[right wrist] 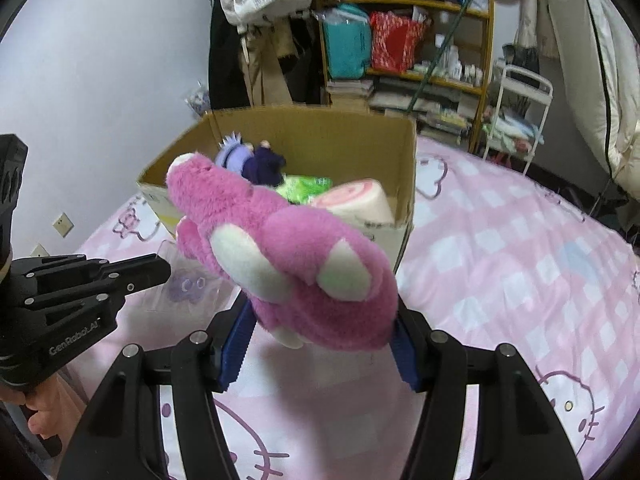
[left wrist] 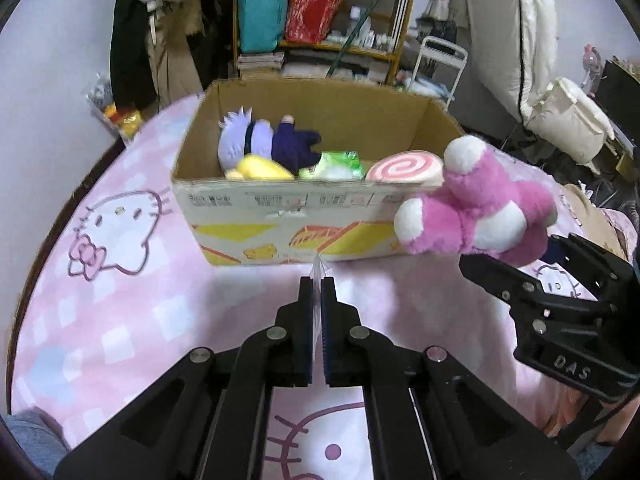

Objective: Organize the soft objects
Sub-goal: 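Carry the pink plush and clear bag into the box and open both tools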

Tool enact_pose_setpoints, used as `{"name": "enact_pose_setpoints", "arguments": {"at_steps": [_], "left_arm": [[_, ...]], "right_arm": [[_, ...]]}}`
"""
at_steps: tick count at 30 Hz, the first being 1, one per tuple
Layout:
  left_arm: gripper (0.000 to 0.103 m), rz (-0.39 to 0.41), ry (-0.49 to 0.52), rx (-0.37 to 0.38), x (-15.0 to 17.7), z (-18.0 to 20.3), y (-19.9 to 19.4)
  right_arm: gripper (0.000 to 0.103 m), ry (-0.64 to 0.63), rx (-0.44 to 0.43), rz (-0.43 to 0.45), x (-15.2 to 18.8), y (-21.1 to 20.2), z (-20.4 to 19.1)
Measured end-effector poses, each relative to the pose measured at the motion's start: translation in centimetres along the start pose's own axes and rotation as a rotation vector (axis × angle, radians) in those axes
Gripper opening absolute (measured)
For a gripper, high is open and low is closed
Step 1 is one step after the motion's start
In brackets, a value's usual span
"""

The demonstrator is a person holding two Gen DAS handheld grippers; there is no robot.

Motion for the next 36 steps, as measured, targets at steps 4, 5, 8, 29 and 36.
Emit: {"name": "enact_pose_setpoints", "arguments": {"at_steps": [4,5,8,29,36], "left_arm": [[0.004,0.095,0.026,-0.03,-0.5,0.3,-2.9],[0.004,0.11,0.028,-0.03,-0.8,0.4,-3.5],[0.004,0.176,0.05,-0.02,-1.7,0.6,-5.5],[0.004,0.427,0.114,-0.131,-10.1,0.1,-8.1],[0.004,0.38,0.015,-0.026,-8.8,-1.4,-4.0]], "right_arm": [[0.065,0.004,-0.009,0.072,-0.9,-1.8,0.0],[0.065,0.005,-0.01,0.089,-1.1,-2.2,0.0],[0.065,0.011,-0.017,0.129,-2.0,-3.1,0.1],[0.065,-0.045,-0.04,0.35,-10.3,-4.0,0.2],[0.065,-0.054,-0.033,0.286,-9.8,0.0,-0.1]]}}
Point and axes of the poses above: each gripper's, at about its wrist camera, not at the fingertips, and y roughly the way its jaws point, z to its right, x to its underside, the point moved 4 cm from there along y, roughly the way its jaws point, and after that the axes turned 6 degrees about y, right-handed, at the moved point
